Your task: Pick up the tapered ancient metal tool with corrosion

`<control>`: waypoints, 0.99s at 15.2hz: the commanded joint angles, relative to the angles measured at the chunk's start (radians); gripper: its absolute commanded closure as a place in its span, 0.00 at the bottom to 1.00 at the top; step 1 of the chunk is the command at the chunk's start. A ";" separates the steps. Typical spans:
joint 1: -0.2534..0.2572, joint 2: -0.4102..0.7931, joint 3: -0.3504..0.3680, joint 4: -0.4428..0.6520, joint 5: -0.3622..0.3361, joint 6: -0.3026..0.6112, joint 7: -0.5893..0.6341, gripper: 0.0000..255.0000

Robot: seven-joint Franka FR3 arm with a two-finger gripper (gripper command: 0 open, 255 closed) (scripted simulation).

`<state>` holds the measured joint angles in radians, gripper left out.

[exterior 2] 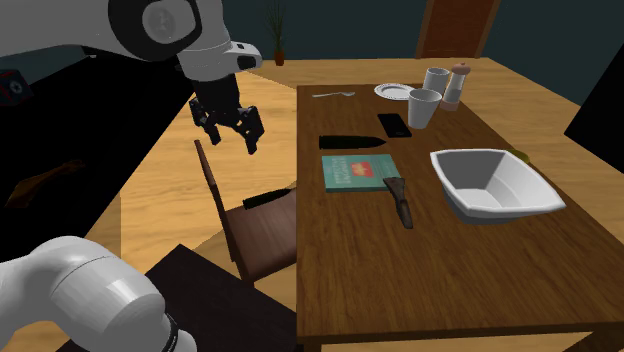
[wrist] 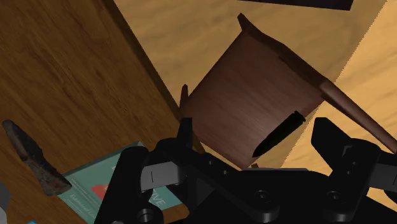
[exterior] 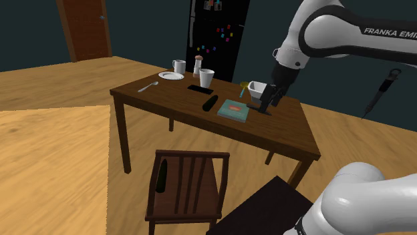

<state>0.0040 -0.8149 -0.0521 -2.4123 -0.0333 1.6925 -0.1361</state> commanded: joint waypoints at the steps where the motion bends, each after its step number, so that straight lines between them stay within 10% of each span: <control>1: 0.000 0.000 0.000 0.000 0.000 0.000 0.000 0.00; 15: -0.021 0.362 -0.276 0.120 -0.128 0.246 -0.393 0.00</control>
<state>-0.0168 -0.4828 -0.3069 -2.3117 -0.1567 1.9262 -0.4953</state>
